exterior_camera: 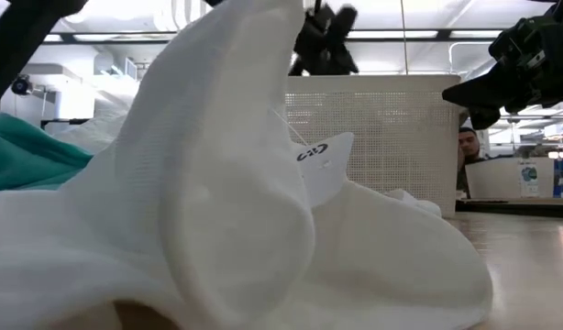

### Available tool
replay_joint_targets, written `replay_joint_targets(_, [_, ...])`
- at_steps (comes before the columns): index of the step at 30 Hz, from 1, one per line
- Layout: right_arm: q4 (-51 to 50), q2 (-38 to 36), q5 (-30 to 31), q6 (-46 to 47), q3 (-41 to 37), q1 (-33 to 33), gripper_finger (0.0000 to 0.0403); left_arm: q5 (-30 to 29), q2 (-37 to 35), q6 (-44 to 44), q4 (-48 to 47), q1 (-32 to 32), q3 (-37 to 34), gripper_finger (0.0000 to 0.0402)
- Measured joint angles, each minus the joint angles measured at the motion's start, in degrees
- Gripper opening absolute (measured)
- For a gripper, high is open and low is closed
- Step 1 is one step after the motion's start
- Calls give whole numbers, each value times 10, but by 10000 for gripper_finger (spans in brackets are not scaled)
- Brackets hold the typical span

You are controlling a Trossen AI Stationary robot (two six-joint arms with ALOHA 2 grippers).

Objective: Sort clothes
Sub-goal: Put the gray shorts into the white bin

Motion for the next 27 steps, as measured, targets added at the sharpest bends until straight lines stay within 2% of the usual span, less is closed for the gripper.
replay_joint_targets(4, [0,0,0,0,0,0,0,4,40,-17,-22,19,-2,35])
replay_joint_targets(7, [0,0,0,0,0,0,0,50,72,-39,-27,30,-2,6])
replay_joint_targets(9, [0,1,0,0,0,0,0,79,94,-51,-27,31,-2,7])
replay_joint_targets(12, [0,0,0,0,0,0,0,90,124,-58,-34,28,-2,8])
replay_joint_targets(19, [0,0,0,0,0,0,0,92,162,-64,-28,21,0,1])
replay_joint_targets(27, [0,0,0,0,0,0,0,93,174,-75,-23,20,0,0])
